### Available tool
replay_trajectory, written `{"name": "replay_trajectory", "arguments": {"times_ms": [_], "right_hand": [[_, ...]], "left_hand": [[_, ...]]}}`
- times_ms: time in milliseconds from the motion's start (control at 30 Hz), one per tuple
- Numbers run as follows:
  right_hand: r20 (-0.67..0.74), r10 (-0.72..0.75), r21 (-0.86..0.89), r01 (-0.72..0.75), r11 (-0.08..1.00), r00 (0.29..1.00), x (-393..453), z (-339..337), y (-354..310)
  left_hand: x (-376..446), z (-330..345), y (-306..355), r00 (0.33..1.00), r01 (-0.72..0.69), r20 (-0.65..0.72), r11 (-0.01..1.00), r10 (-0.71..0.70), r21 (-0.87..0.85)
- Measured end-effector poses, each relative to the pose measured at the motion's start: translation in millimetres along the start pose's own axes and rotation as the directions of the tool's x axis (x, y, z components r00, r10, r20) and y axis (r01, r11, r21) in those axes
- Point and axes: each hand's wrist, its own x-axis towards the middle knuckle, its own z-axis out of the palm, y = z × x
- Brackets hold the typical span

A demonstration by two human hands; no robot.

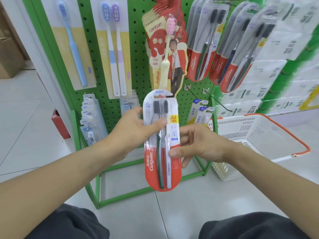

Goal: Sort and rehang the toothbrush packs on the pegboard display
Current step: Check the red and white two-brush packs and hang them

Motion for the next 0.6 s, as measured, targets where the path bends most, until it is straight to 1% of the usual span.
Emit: {"name": "replay_trajectory", "arguments": {"times_ms": [67,100,167,233,267,333,400,467,500,567,600], "right_hand": [[-0.055,-0.015,0.024,0.017,1.000,0.998,0.3,-2.3,0.1],[-0.068,-0.017,0.031,0.020,0.999,0.998,0.5,-2.9,0.6],[-0.066,-0.023,0.035,0.025,0.999,0.998,0.5,-1.8,3.1],[-0.024,-0.022,0.041,0.023,0.999,0.999,-0.4,1.5,5.7],[0.004,-0.018,0.048,0.017,0.999,1.000,-1.3,3.2,6.6],[0.032,-0.018,0.064,0.016,0.998,0.999,-3.2,6.0,7.5],[-0.010,-0.039,0.051,0.040,0.998,0.999,-4.2,6.8,7.5],[-0.072,-0.080,0.032,0.083,0.996,0.994,-3.8,7.0,6.9],[-0.109,-0.106,0.033,0.110,0.993,0.988,-3.1,7.1,6.0],[-0.204,-0.165,0.038,0.177,0.984,0.965,-1.9,6.7,4.7],[-0.244,-0.196,0.026,0.208,0.978,0.950,-1.8,6.6,4.5]], "left_hand": [[-1.8,-0.8,2.2,0.991,0.051,0.118,0.997,-0.057,0.053],[-2.2,-1.3,2.1,0.988,0.046,0.145,0.996,-0.056,0.074],[-3.5,-2.2,2.1,0.991,-0.031,0.133,0.991,0.013,0.129],[-3.9,-2.7,1.4,0.988,-0.143,0.081,0.966,0.128,0.216],[-3.8,-2.0,0.8,0.984,-0.178,0.066,0.958,0.167,0.224],[-3.4,-0.3,1.1,0.978,-0.205,0.060,0.964,0.198,0.167],[-1.2,0.1,2.4,0.981,-0.184,0.072,0.980,0.179,0.073],[0.2,-1.8,3.4,0.980,-0.153,0.125,0.988,0.152,-0.006],[0.1,-3.0,2.4,0.973,-0.156,0.170,0.988,0.154,-0.002],[-1.5,-3.9,-1.4,0.955,-0.175,0.253,0.982,0.152,0.072],[-2.3,-3.7,-2.9,0.952,-0.172,0.273,0.979,0.138,0.106]]}}
